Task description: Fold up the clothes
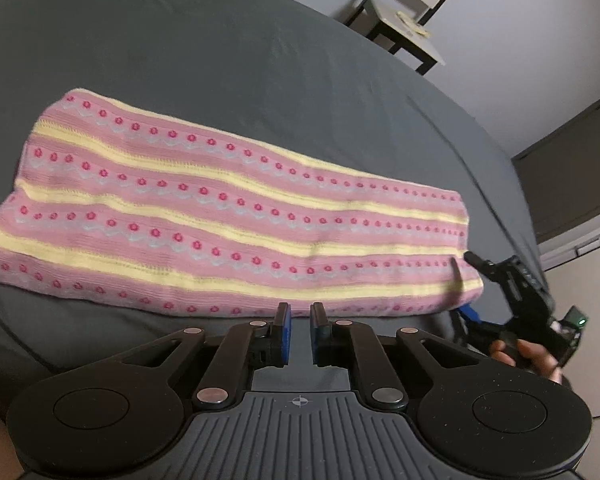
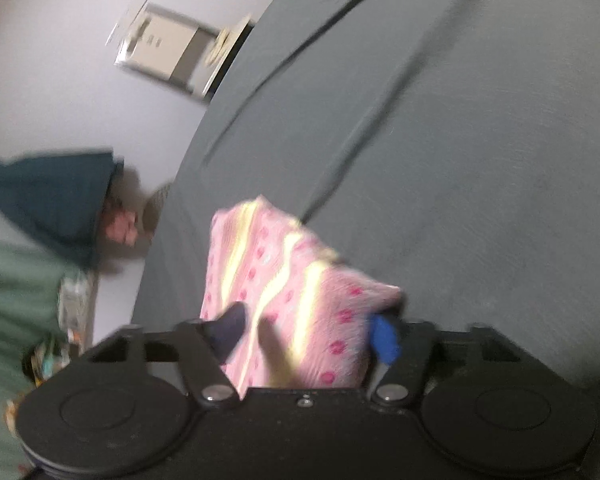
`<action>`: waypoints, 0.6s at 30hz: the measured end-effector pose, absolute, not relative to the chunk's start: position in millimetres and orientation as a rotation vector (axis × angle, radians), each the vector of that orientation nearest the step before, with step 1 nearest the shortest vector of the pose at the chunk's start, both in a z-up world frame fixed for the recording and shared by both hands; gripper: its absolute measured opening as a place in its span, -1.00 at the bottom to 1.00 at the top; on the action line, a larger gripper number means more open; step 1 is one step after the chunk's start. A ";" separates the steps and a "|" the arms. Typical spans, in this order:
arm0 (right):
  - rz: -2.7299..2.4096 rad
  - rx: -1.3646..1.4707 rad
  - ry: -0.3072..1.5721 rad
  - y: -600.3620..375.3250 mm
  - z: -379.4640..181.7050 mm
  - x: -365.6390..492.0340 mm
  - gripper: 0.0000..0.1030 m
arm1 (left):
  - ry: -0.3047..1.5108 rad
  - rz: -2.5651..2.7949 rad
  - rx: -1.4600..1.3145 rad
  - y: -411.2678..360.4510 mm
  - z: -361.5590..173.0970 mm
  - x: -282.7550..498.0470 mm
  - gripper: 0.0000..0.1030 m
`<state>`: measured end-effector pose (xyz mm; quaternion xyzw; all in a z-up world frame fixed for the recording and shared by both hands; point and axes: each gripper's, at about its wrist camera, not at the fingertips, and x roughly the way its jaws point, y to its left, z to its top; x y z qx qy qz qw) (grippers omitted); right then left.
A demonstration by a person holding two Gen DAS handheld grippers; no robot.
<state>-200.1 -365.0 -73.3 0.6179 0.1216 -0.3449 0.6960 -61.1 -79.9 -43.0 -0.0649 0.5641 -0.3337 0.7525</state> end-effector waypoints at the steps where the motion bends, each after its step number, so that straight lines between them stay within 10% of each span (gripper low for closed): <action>1: -0.780 1.401 0.246 -366.0 -78.3 -202.3 -0.24 | 1.234 -0.727 -0.147 -79.5 -43.1 -61.0 -0.80; 6: -0.750 1.456 0.195 -369.1 -88.6 -201.9 -0.48 | 1.201 -0.697 -0.138 -75.5 -40.8 -59.7 -0.70; 9: -0.750 1.474 0.195 -369.2 -91.4 -196.7 -0.54 | 1.204 -0.674 -0.126 -74.7 -42.5 -59.0 1.00; 18: -0.735 1.375 0.200 -364.5 -86.2 -189.3 -0.13 | 1.213 -0.680 -0.132 -78.3 -48.6 -52.6 1.00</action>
